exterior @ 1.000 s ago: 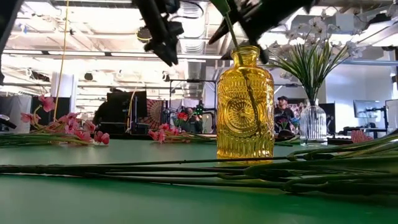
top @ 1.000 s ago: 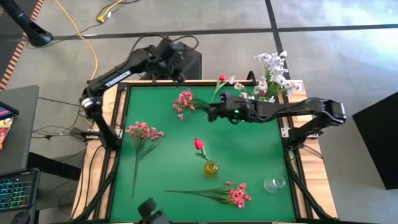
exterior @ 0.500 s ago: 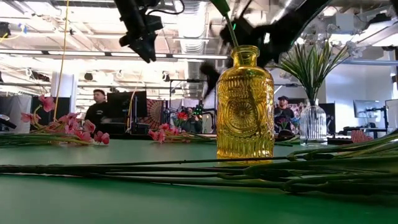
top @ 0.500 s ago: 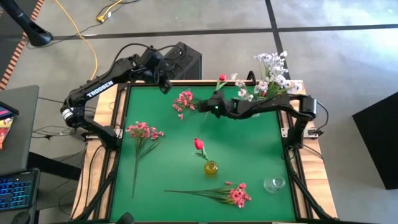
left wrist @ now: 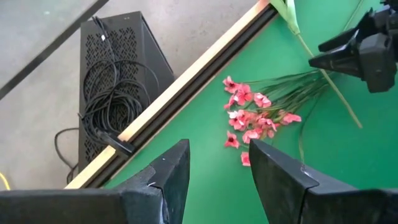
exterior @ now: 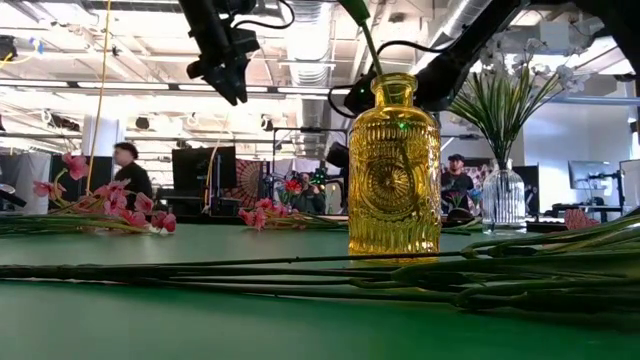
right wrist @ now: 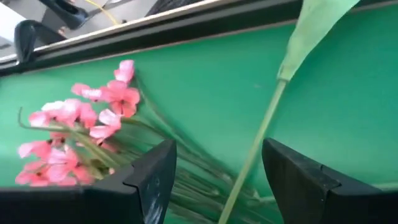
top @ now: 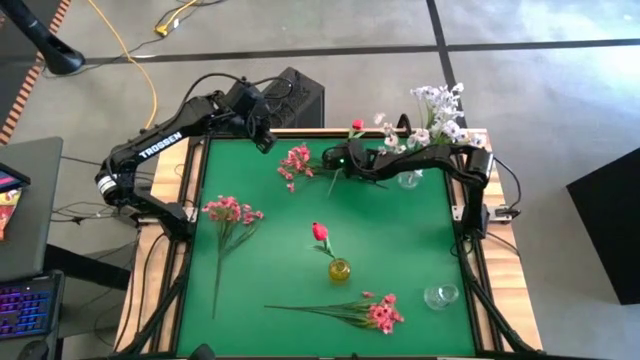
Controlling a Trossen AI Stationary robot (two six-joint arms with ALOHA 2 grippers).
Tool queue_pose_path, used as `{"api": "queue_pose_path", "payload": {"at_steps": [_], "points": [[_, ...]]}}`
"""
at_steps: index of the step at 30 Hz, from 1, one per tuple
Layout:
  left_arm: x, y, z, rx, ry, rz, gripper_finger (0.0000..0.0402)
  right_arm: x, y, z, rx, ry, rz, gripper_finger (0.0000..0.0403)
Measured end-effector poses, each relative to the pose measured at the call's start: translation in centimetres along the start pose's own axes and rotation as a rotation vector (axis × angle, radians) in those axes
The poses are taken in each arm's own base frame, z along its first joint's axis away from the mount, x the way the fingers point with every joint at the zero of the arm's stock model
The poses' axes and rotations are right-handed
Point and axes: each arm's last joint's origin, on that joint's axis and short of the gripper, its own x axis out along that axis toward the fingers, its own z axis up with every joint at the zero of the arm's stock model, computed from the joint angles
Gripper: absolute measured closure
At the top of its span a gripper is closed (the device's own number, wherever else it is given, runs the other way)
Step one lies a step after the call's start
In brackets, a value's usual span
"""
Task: Sort flowers into vase by color
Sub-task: Put the bottom red tulip into the transparent yellow vase
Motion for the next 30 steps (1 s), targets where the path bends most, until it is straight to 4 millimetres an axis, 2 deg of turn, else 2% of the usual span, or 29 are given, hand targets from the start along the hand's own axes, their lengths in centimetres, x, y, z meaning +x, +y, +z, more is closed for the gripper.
{"api": "queue_pose_path", "payload": {"at_steps": [8, 15, 18, 21, 25, 30], "points": [[0.0, 0.0, 0.0, -0.010, 0.000, -0.009, 0.0246, 0.2, -0.7, 0.1, 0.040, -0.041, -0.081, 0.0138], [0.0, -0.1, 0.0, -0.010, -0.002, -0.012, 0.0246, 2.2, -1.3, -1.1, 0.060, 0.000, -0.103, 0.0138], [0.0, -0.1, 0.0, -0.022, -0.001, -0.027, 0.0246, 3.0, -0.8, -1.4, 0.053, 0.010, -0.101, 0.0138], [0.0, -0.1, 0.0, -0.021, 0.002, -0.028, 0.0246, 2.8, -0.3, -1.8, 0.006, 0.006, -0.103, 0.0142], [0.0, -0.2, 0.0, -0.024, 0.005, -0.030, 0.0246, 2.5, -0.2, -2.1, -0.008, 0.004, -0.140, 0.0173], [-0.1, -0.3, 0.0, -0.025, 0.005, -0.033, 0.0246, 2.5, -0.4, -1.9, 0.010, 0.024, -0.153, 0.0249]]}}
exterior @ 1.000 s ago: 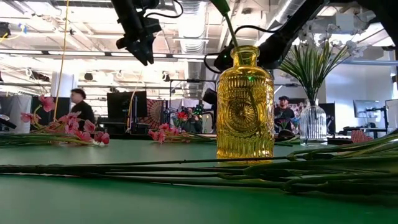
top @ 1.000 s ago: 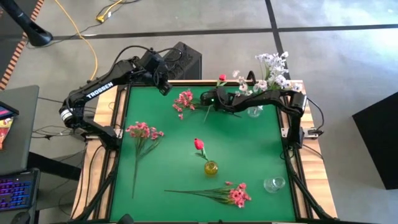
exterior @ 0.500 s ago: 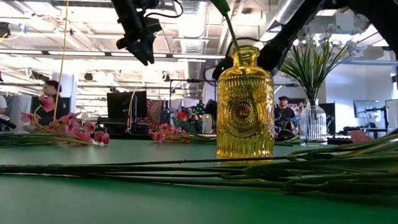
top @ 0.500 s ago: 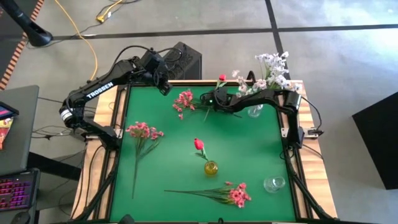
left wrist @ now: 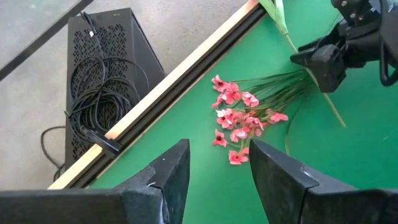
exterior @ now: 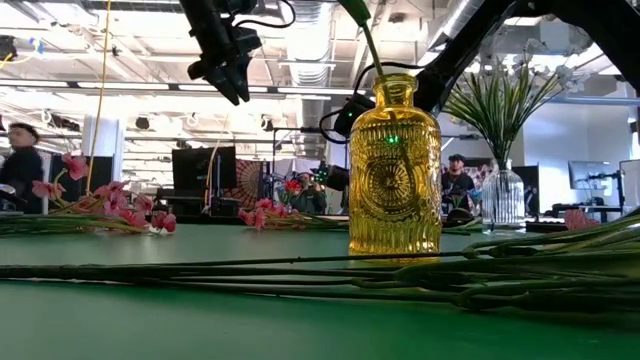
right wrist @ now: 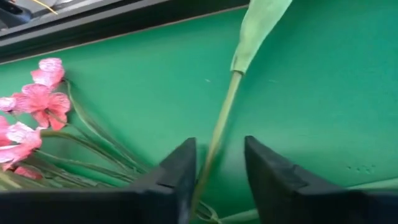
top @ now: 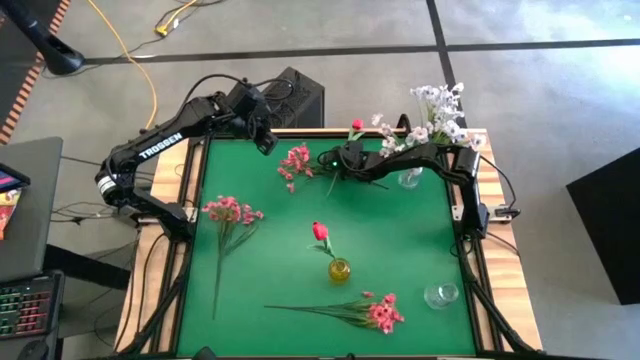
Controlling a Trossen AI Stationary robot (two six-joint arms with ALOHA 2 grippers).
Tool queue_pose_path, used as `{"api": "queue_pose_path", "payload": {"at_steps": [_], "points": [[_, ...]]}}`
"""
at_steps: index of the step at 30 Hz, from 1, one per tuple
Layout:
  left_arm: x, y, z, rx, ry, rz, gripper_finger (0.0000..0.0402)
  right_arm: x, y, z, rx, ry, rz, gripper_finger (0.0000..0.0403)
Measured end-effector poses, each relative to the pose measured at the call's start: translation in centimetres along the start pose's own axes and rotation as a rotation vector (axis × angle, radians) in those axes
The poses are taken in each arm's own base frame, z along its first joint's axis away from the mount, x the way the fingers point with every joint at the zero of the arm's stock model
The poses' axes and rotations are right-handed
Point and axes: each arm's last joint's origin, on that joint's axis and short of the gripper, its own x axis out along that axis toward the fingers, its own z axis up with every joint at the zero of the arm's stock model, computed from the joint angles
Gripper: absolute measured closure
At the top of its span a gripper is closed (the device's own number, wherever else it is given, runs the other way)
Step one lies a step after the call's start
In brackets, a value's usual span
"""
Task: Sort flowers into vase by color
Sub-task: Put the bottom red tulip into the transparent yellow vase
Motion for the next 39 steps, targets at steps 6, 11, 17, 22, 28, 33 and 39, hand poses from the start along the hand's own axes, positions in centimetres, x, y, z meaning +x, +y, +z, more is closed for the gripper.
{"api": "queue_pose_path", "payload": {"at_steps": [6, 11, 17, 22, 28, 33, 39], "points": [[0.0, 0.0, 0.0, 0.004, 0.000, 0.001, 0.0246, -0.1, 0.2, 0.0, 0.006, 0.017, 0.020, 0.0346], [0.0, 0.0, 0.0, 0.006, -0.001, 0.002, 0.0246, -0.9, 0.7, 0.6, 0.027, 0.004, 0.067, 0.0376], [0.0, -0.1, 0.3, 0.002, -0.031, -0.039, 0.0246, -3.4, 1.9, 2.5, 0.065, -0.069, 0.165, 0.0364], [-0.1, -0.4, 1.3, -0.032, -0.112, -0.213, 0.0246, -7.1, 3.1, 4.8, 0.038, -0.160, 0.283, 0.0366], [-0.6, -0.7, 2.4, -0.078, -0.207, -0.447, 0.0246, -12.8, 4.2, 6.7, -0.071, -0.258, 0.435, 0.0372], [-2.5, -1.3, 3.2, -0.085, -0.330, -0.567, 0.0246, -17.5, 4.2, 7.8, -0.146, -0.327, 0.533, 0.0367], [-3.9, -3.3, 3.1, -0.105, -0.523, -0.734, 0.0246, -22.5, 4.0, 8.0, -0.249, -0.384, 0.659, 0.0371]]}}
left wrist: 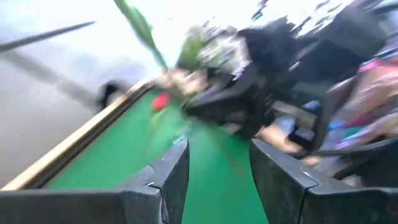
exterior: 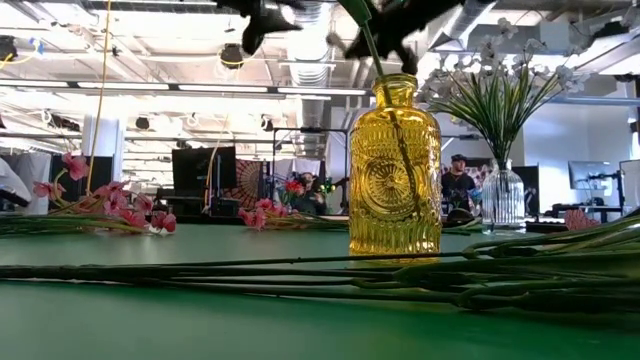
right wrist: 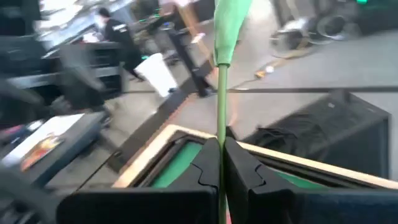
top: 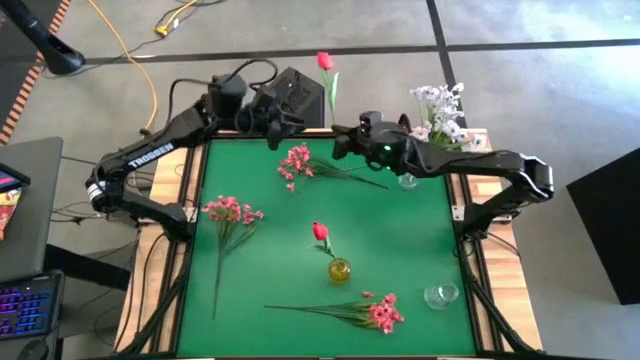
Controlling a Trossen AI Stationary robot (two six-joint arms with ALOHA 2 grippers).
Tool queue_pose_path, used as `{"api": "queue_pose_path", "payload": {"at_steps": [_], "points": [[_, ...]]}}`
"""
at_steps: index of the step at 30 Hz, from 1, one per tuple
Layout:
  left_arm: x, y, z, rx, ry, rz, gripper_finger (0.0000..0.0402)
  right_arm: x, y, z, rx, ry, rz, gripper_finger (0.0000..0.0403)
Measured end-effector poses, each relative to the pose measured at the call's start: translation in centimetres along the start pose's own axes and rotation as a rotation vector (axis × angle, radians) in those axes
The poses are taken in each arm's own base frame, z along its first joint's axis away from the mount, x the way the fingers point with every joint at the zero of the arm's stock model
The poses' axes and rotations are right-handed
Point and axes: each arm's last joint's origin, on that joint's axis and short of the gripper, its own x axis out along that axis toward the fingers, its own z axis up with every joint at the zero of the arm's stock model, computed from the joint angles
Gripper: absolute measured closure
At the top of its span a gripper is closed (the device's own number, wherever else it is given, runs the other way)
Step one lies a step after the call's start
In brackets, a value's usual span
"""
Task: Sort flowers into vase by color
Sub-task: Put the bottom red tulip into the transparent yellow vase
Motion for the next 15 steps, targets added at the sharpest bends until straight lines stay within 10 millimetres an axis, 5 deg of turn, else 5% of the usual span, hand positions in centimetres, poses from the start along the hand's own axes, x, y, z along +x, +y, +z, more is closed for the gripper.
{"api": "queue_pose_path", "payload": {"at_steps": [8, 15], "points": [[1.9, -1.8, -3.9, -0.116, -0.226, -0.235, 0.0246, -4.0, 3.0, 1.5, -0.050, -0.012, 0.265, 0.0371], [3.2, -5.6, -6.2, -0.060, -0.329, -0.279, 0.0246, -7.1, 5.2, 0.9, -0.099, 0.058, 0.432, 0.0370]]}}
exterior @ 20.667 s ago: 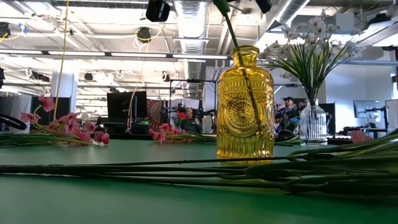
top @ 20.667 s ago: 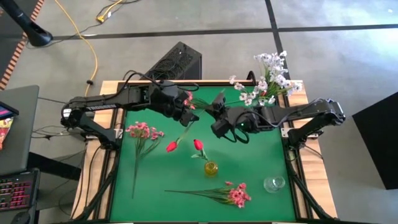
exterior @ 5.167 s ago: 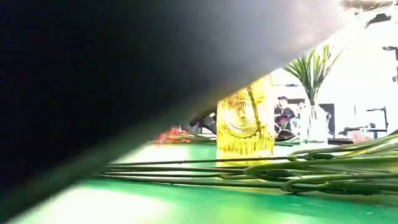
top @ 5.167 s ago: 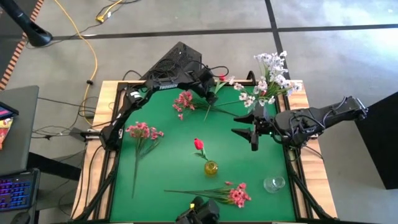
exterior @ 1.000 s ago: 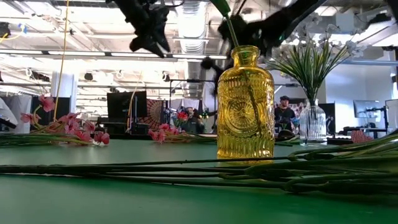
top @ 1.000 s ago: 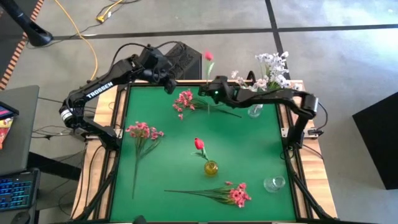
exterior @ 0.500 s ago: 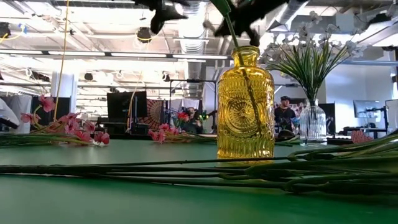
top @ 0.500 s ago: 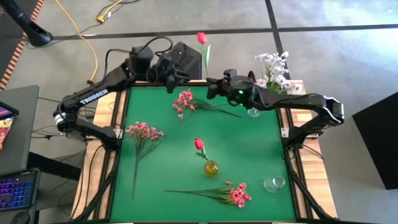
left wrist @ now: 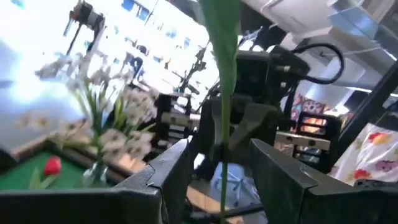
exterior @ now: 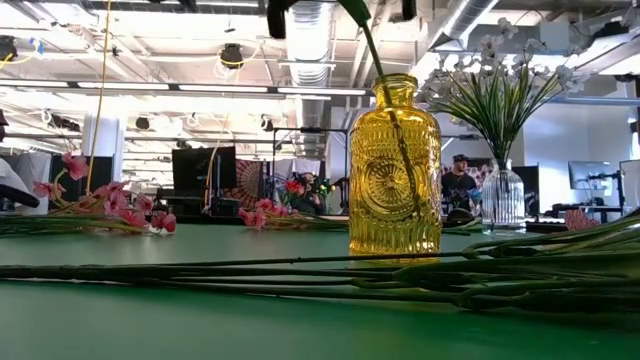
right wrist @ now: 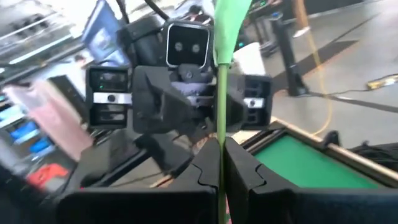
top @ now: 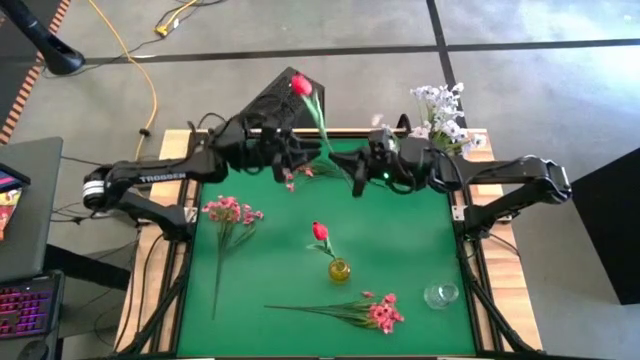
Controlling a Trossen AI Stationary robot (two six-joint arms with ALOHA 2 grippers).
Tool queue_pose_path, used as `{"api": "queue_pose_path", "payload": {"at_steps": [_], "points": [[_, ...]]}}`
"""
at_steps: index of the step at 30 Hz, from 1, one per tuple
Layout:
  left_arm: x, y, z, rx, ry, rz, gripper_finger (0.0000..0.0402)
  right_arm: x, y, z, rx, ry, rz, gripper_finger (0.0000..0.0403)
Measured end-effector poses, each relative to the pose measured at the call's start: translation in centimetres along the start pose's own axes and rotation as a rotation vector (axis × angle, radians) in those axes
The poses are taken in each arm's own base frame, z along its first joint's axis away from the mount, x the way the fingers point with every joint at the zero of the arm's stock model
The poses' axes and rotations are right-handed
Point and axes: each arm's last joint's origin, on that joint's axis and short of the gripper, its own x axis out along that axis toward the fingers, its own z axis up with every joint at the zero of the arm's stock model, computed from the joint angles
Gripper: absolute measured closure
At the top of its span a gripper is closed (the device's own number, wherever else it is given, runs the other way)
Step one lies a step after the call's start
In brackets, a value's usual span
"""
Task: Sort flowers into vase by color
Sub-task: Put the bottom red tulip into the transparent yellow vase
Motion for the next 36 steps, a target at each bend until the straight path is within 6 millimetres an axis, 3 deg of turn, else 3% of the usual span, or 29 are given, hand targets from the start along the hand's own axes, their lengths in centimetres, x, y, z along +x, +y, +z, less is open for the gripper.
{"api": "queue_pose_path", "payload": {"at_steps": [8, 15, 23, 30, 36], "points": [[0.7, -4.8, -2.8, 0.094, -0.038, 0.026, 0.0246, -2.5, 3.0, -0.3, -0.047, 0.036, 0.114, 0.0369], [0.6, -7.5, -3.8, 0.137, -0.103, 0.054, 0.0246, -2.6, 4.5, -1.2, -0.045, 0.054, 0.168, 0.0370], [0.6, -7.9, -4.1, 0.154, -0.093, 0.061, 0.0246, -1.4, 4.4, -1.3, -0.023, -0.008, 0.166, 0.0371], [0.6, -7.5, -3.8, 0.155, -0.110, 0.079, 0.0246, 0.3, 4.1, -2.6, -0.027, 0.002, 0.144, 0.0371], [0.6, -7.3, -3.8, 0.157, -0.108, 0.088, 0.0246, 0.2, 4.0, -2.3, -0.021, -0.032, 0.111, 0.0370]]}}
